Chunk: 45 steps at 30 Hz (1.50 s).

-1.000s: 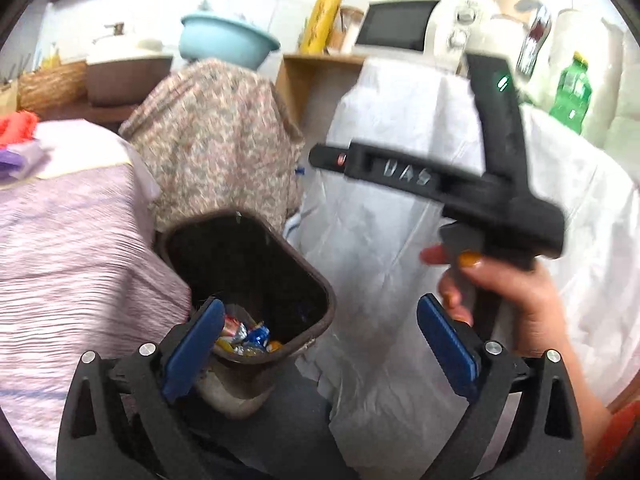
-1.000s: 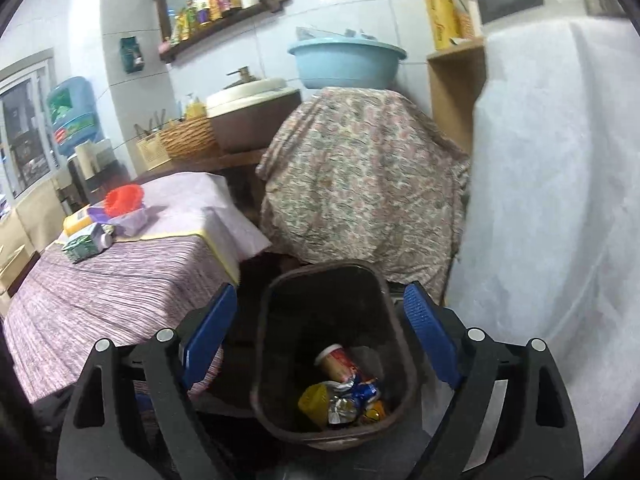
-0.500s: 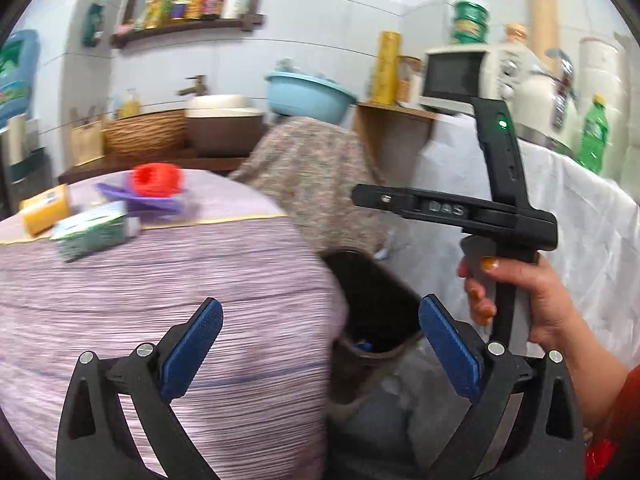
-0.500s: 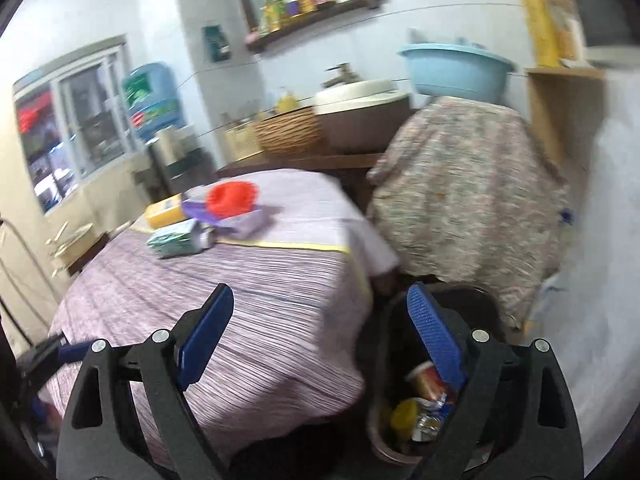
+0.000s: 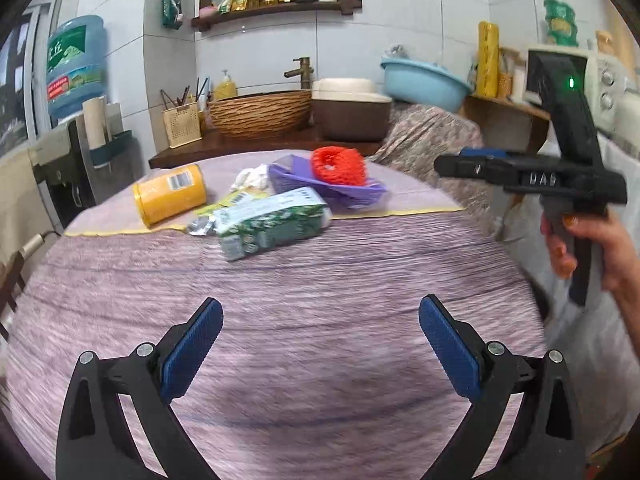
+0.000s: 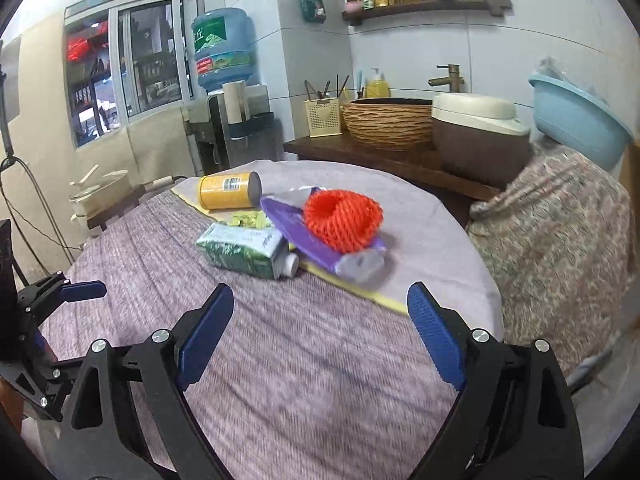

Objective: Collect trash
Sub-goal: 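Grasp the orange mesh net with the right gripper, then grasp the green-and-white milk carton with the left gripper and lift it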

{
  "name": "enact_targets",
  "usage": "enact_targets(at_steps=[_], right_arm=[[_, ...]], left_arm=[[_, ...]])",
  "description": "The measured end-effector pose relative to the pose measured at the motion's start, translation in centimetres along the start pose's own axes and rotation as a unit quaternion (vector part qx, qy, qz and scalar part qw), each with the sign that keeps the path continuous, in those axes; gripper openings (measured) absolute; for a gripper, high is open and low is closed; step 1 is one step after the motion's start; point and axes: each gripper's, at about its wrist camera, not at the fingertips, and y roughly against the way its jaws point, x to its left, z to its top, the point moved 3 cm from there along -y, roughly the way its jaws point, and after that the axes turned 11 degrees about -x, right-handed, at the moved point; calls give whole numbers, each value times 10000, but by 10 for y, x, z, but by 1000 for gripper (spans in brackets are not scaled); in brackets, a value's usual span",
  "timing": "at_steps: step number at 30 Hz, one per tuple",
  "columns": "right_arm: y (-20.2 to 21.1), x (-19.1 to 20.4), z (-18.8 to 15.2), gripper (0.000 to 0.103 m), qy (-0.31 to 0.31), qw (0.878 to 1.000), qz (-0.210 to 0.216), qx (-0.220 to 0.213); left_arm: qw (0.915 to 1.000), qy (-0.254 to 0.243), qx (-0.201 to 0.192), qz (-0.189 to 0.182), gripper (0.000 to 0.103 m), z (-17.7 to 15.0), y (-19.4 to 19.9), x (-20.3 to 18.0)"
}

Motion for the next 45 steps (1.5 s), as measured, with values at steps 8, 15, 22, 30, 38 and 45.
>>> enact_targets(at_steps=[8, 15, 22, 30, 38, 45], right_arm=[[-87, -12, 29, 88, -92, 9993, -238, 281], [-150, -35, 30, 82, -375, 9956, -450, 732], [-165, -40, 18, 30, -497, 9941, -323, 909], [-154, -32, 14, 16, -329, 9971, -240, 639], [-114, -25, 31, 15, -367, 9991, -91, 190], [-65, -18, 37, 15, -349, 9993, 57, -108]], left_arm=[[9998, -122, 168, -44, 97, 17, -38, 42], [9986, -377, 367, 52, 97, 23, -70, 60], [9963, -643, 562, -100, 97, 26, -93, 64], [9967, -527, 594, -146, 97, 29, -103, 65], [9897, -1100, 880, -270, 97, 36, -129, 59], [9711, -1920, 1291, -585, 97, 36, -162, 47]])
